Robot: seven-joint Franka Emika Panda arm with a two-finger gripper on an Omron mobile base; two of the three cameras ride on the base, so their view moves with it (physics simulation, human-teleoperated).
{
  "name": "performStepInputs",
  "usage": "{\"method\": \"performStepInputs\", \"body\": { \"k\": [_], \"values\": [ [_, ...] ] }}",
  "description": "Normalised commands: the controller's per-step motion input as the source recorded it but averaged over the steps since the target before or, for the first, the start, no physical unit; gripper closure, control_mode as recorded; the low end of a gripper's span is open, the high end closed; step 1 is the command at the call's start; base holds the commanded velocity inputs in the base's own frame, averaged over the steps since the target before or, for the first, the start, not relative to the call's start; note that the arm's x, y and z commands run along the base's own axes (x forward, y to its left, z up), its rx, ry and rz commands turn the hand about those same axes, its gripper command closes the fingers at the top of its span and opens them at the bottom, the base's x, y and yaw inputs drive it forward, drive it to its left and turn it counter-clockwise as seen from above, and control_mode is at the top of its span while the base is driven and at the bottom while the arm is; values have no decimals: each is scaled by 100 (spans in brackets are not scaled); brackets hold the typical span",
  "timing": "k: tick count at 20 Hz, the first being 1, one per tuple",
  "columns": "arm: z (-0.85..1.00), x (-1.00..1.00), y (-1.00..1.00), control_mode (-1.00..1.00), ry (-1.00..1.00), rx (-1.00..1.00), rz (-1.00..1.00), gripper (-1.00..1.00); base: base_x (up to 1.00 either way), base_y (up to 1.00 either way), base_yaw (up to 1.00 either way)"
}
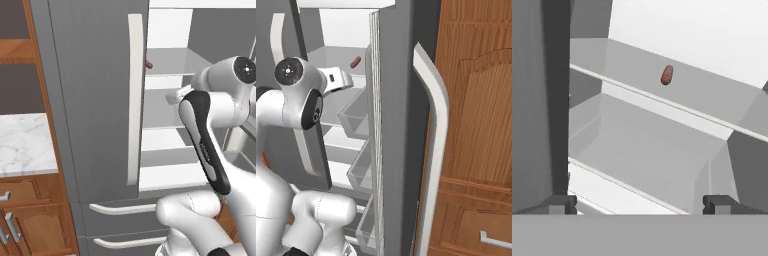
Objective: Retrieve the sausage and cheese from the fridge and place them on the cutting board on the counter.
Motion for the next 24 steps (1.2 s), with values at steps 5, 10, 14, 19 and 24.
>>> {"method": "performStepInputs", "body": {
  "k": [5,10,14,19,24],
  "values": [
    [43,26,-9,-100,2,3,-4,-100,0,0,0],
    [43,21,-11,-100,11,10,-10,-100,0,0,0],
    [6,37,-12,-100,0,10,-3,-100,0,0,0],
    [-6,35,-6,-100,-6,24,0,-100,0,0,0],
    [-14,34,-3,-100,-7,17,0,-100,0,0,0]
  ]
}}
